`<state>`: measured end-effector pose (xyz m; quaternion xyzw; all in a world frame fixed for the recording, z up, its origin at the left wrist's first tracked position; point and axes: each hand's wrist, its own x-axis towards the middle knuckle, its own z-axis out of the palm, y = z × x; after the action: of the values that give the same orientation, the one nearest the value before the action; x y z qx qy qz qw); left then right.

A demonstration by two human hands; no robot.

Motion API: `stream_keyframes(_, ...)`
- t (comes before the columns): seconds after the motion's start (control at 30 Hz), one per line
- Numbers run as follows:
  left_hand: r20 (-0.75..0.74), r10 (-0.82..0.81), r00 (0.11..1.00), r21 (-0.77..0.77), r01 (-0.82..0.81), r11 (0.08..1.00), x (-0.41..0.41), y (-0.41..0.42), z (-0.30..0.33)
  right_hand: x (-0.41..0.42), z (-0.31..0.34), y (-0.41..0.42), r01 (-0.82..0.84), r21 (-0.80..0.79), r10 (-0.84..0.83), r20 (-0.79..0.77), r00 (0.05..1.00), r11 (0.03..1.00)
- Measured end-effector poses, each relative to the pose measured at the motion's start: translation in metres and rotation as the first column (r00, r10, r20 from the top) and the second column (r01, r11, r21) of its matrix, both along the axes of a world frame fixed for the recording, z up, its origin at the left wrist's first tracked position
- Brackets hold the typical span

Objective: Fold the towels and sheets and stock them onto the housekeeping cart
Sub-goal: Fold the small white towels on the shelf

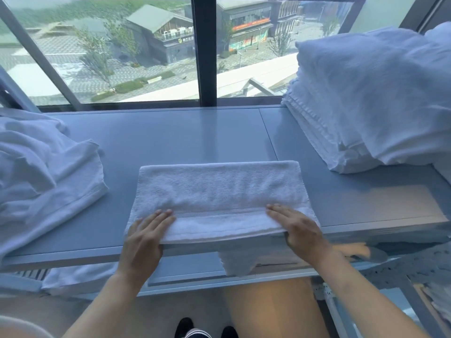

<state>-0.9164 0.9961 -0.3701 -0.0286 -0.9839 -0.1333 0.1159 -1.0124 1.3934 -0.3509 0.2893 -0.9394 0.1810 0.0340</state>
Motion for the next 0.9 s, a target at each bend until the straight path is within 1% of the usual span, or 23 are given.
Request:
stream_keyframes(0.03,0.001,0.019,1.000,0.005,-0.019,1.000,0.002,-0.011,0.004,-0.002,0.004,0.008,0.039,-0.007,-0.040,-0.022,0.999,0.999)
stream_keyframes(0.1,0.001,0.032,0.999,-0.005,-0.032,0.999,-0.003,-0.022,0.016,-0.012,0.014,0.015,0.092,0.034,-0.090,-0.063,0.994,0.995)
stream_keyframes(0.2,-0.034,0.068,0.997,-0.002,-0.068,0.998,-0.036,-0.025,0.045,-0.049,0.041,0.008,0.159,0.058,-0.149,-0.143,0.978,0.986)
stream_keyframes(0.27,-0.077,0.099,0.992,0.020,-0.098,0.995,-0.068,-0.029,0.070,-0.080,0.069,0.000,0.206,0.047,-0.193,-0.199,0.961,0.977)
stream_keyframes(0.37,-0.190,0.103,0.976,0.006,-0.103,0.995,-0.112,-0.037,0.112,-0.118,0.109,-0.012,0.243,-0.004,-0.235,-0.275,0.932,0.970)
stream_keyframes(0.47,-0.328,0.089,0.940,0.008,-0.091,0.996,-0.131,-0.048,0.142,-0.131,0.133,-0.017,0.204,-0.134,-0.242,-0.427,0.871,0.970)
stream_keyframes(0.53,-0.402,0.084,0.912,0.013,-0.086,0.996,-0.122,-0.056,0.140,-0.117,0.127,-0.012,0.137,-0.163,-0.201,-0.506,0.839,0.977)
stream_keyframes(0.57,-0.416,0.077,0.906,0.006,-0.082,0.997,-0.111,-0.059,0.130,-0.104,0.114,-0.007,0.107,-0.161,-0.176,-0.519,0.836,0.981)
stream_keyframes(0.63,-0.372,0.076,0.925,0.002,-0.081,0.997,-0.079,-0.053,0.095,-0.071,0.076,0.001,0.066,-0.129,-0.121,-0.487,0.865,0.989)
stream_keyframes(0.7,-0.236,0.060,0.970,0.017,-0.057,0.998,-0.048,-0.040,0.054,-0.039,0.033,0.009,0.040,-0.052,-0.057,-0.403,0.913,0.998)
stream_keyframes(0.77,-0.127,0.034,0.991,0.022,-0.032,0.999,-0.023,-0.031,0.018,-0.015,-0.003,0.019,0.014,0.020,-0.007,-0.320,0.948,1.000)
stream_keyframes(0.83,-0.067,0.039,0.997,0.056,-0.035,0.998,-0.009,-0.028,-0.001,-0.004,-0.021,0.029,0.009,0.038,0.001,-0.252,0.968,0.999)
stream_keyframes(0.9,-0.035,0.040,0.999,0.101,-0.037,0.994,-0.004,-0.027,-0.003,-0.002,-0.023,0.034,0.018,0.023,-0.013,-0.207,0.978,1.000)
